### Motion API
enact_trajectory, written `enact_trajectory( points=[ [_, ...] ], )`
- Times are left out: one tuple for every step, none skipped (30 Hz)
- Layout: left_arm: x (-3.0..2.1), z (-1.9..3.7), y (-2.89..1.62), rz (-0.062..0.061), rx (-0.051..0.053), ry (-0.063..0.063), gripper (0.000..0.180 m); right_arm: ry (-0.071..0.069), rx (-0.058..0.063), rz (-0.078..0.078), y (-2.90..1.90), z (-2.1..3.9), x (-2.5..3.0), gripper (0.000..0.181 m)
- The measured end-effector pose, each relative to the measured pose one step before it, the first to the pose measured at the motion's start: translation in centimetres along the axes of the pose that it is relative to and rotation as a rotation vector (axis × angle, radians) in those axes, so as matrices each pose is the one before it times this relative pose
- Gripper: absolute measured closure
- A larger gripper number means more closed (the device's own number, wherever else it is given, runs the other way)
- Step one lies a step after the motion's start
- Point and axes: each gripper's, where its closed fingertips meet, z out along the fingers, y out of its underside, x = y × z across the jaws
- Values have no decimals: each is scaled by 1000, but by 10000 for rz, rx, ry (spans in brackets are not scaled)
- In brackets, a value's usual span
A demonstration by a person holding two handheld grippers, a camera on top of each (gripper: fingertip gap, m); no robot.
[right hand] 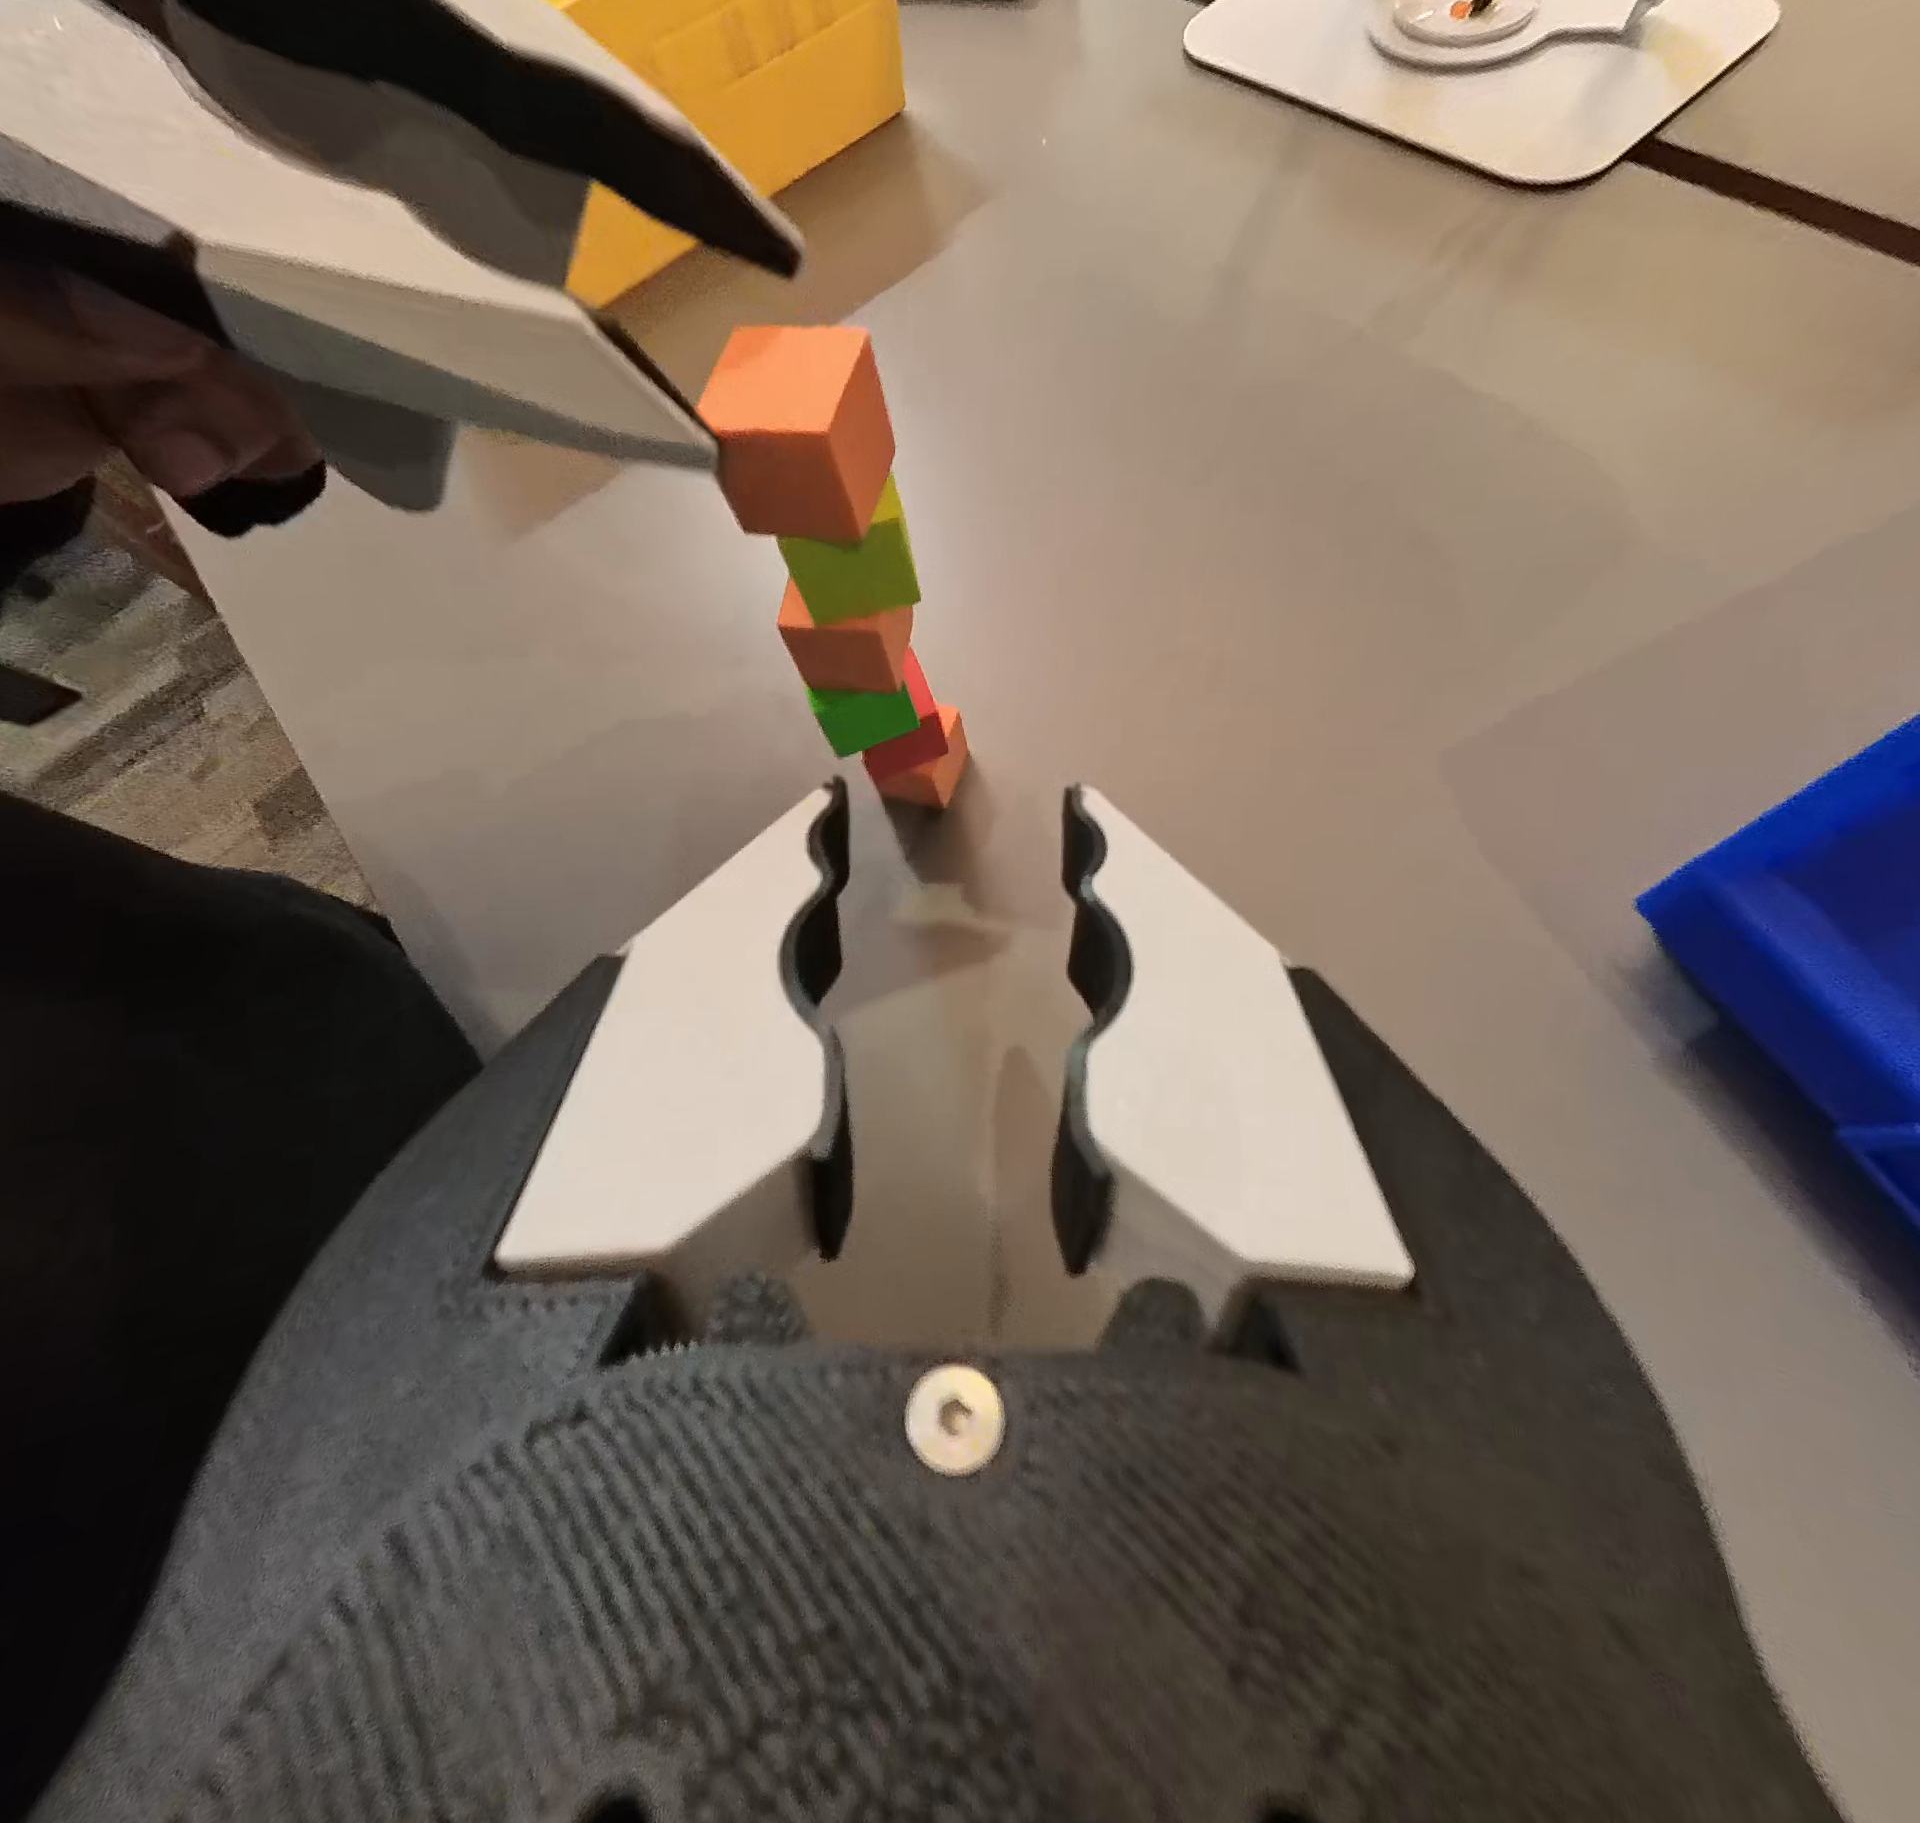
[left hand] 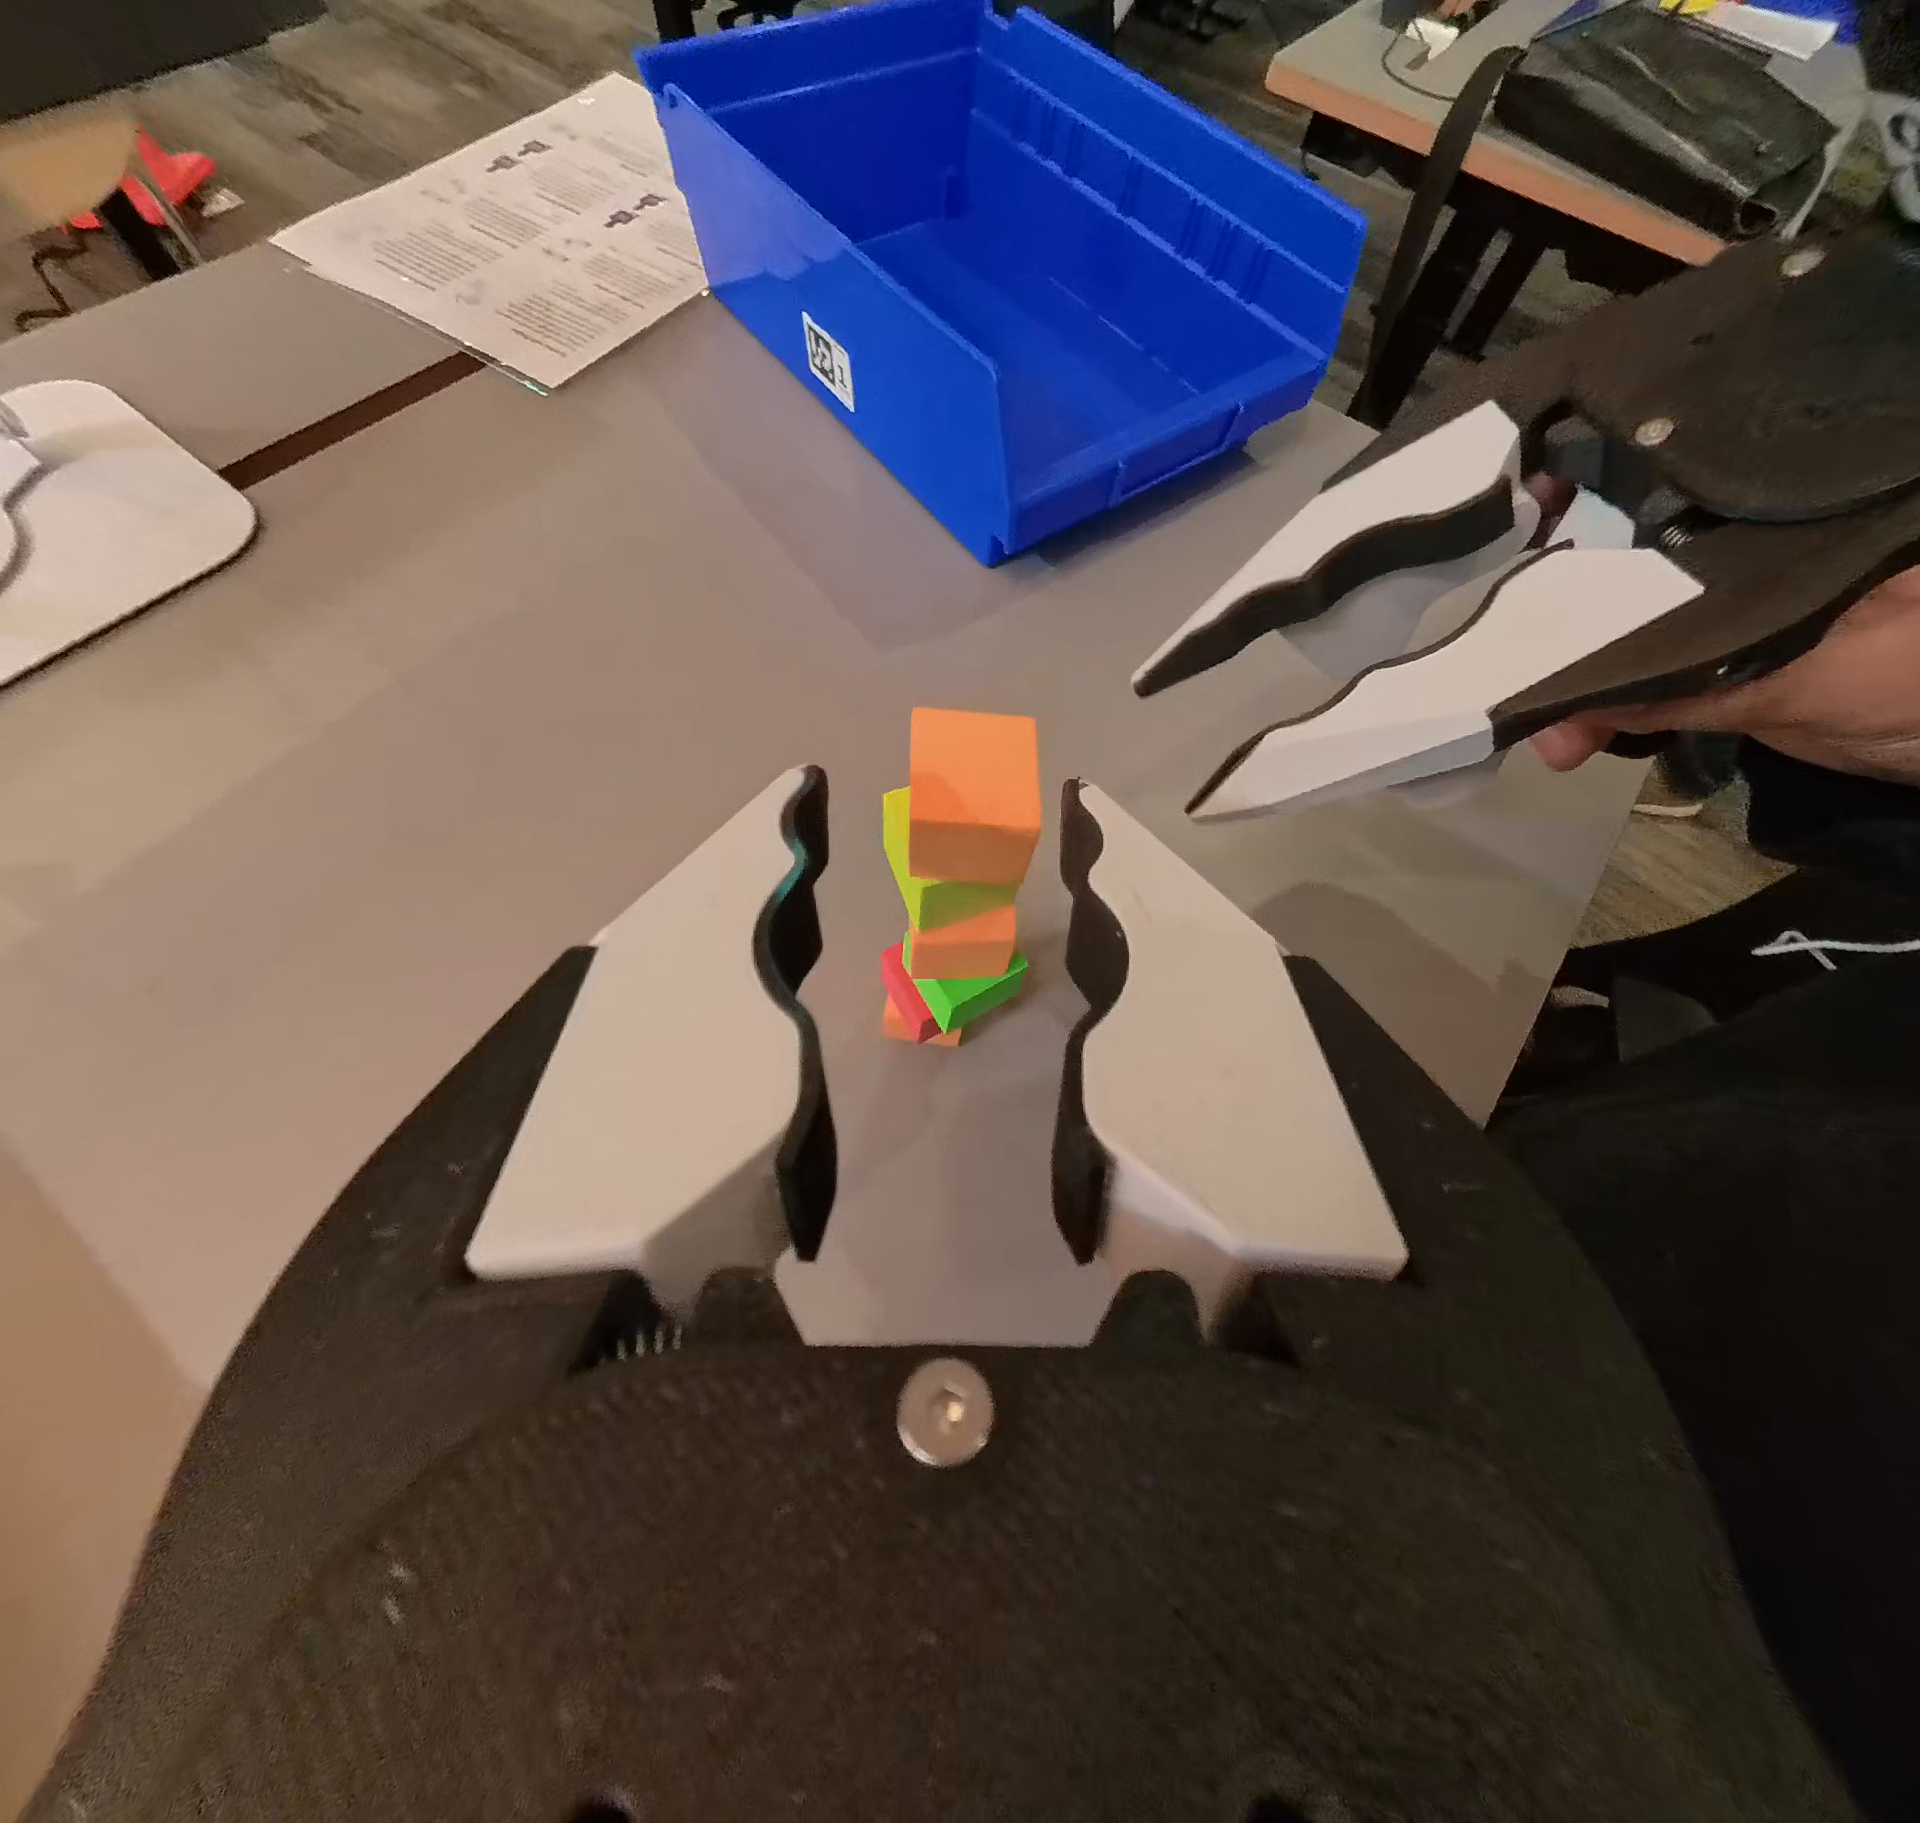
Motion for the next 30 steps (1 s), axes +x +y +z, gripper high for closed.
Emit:
enact_trajectory(
  points=[
    [-200,-311,23,-8,33,-87,138,-106,-94,44,419,110,-215,141],
    [-271,-307,69,-10,18,-135,138,-132,-115,-1,484,156,-305,142],
    [-397,-344,84,-5,54,-174,138,-164,-156,-67,559,208,-428,143],
    [-577,-389,247,-34,55,-201,139,-194,-212,-142,617,284,-548,146],
    [-523,-359,220,-76,33,-196,140,-209,-253,-232,634,363,-665,149],
    [-546,-331,280,-109,11,-170,142,-211,-280,-333,603,440,-756,154],
    [-509,-258,388,-142,-25,-129,143,-211,-295,-430,515,497,-821,159],
    [-277,-245,283,-137,24,23,143,-176,-275,-485,367,541,-797,164],
    [121,-303,38,-109,157,254,143,-117,-228,-471,181,559,-693,168],
    [255,-396,-118,-99,177,253,142,-127,-183,-405,2,550,-638,171],
    [-152,-412,-161,-109,163,-46,142,-230,-129,-330,-156,499,-696,173],
    [-404,-544,-72,-45,155,-157,144,-276,-59,-255,-300,442,-659,176],
    [-314,-347,-109,-3,119,-160,145,-232,-13,-190,-368,380,-474,177],
    [-308,-268,-40,-9,70,-158,145,-220,4,-161,-371,336,-360,179],
    [-187,-254,-14,-36,61,-94,145,-205,45,-151,-429,303,-224,181],
    [-177,-252,50,-83,55,-69,145,-82,116,-117,-549,293,85,181],
    [-173,-185,107,-101,60,-52,145,111,184,-36,-639,296,505,181],
    [-165,-193,128,-104,63,-51,145,426,190,93,-629,302,1145,181],
    [-173,-252,92,-86,45,-50,145,686,147,216,-528,242,1652,180],
    [-270,-251,99,-39,33,-74,145,634,48,289,-311,167,1614,180],
    [-265,-313,113,-6,-8,-106,145,487,-71,306,-71,35,1390,179],
    [-367,-496,197,23,-37,-140,145,371,-87,256,51,-117,1150,180],
    [-455,-292,191,34,-29,-192,146,196,-13,178,81,-267,776,180],
    [-520,-271,278,8,-42,-192,146,37,51,135,99,-355,433,180],
    [-509,-212,409,-53,-80,-143,147,-35,67,129,171,-361,238,179],
    [-483,-230,459,-108,-91,-102,147,-41,22,129,308,-294,163,178],
    [-424,-211,398,-122,-60,-78,147,-3,-58,125,491,-196,131,176],
    [-404,-238,340,-106,-40,-103,147,19,-118,117,590,-103,78,175],
    [-410,-245,359,-83,-53,-106,148,-2,-127,96,565,-31,-80,173],
    [-460,-276,365,-42,-65,-117,148,-29,-89,54,442,21,-245,172]
  ],
)
